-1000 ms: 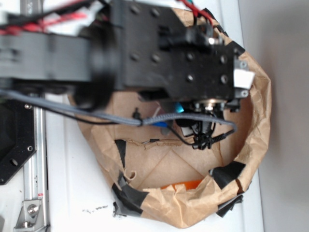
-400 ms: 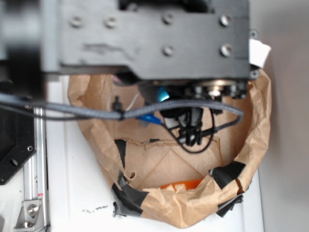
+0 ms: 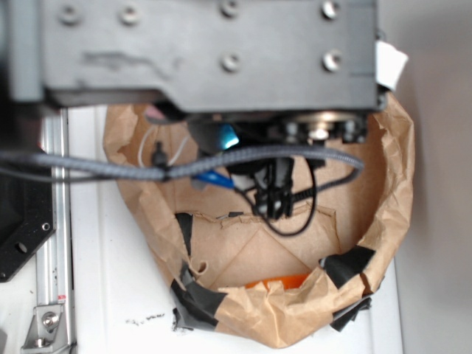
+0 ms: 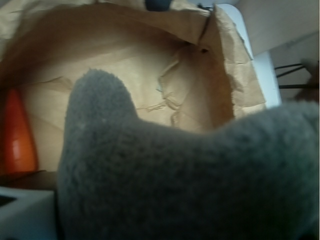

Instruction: Grab the gray animal.

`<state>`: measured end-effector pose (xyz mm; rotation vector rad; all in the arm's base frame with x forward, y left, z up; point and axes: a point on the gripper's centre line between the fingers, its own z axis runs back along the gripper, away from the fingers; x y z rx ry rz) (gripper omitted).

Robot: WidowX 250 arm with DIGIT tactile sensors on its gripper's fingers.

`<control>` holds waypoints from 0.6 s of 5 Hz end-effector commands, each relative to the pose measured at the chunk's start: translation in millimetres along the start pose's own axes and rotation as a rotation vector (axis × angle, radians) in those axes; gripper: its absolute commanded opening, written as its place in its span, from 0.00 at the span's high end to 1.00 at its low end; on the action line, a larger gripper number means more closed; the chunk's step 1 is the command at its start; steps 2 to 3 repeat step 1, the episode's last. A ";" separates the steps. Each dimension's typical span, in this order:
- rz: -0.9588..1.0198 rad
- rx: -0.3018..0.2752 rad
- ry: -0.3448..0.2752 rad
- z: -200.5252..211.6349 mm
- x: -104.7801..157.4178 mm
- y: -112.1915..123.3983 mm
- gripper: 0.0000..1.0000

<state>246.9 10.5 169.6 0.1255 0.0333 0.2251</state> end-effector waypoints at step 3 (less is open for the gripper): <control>-0.011 0.008 -0.029 11.8 -2.7 3.8 1.00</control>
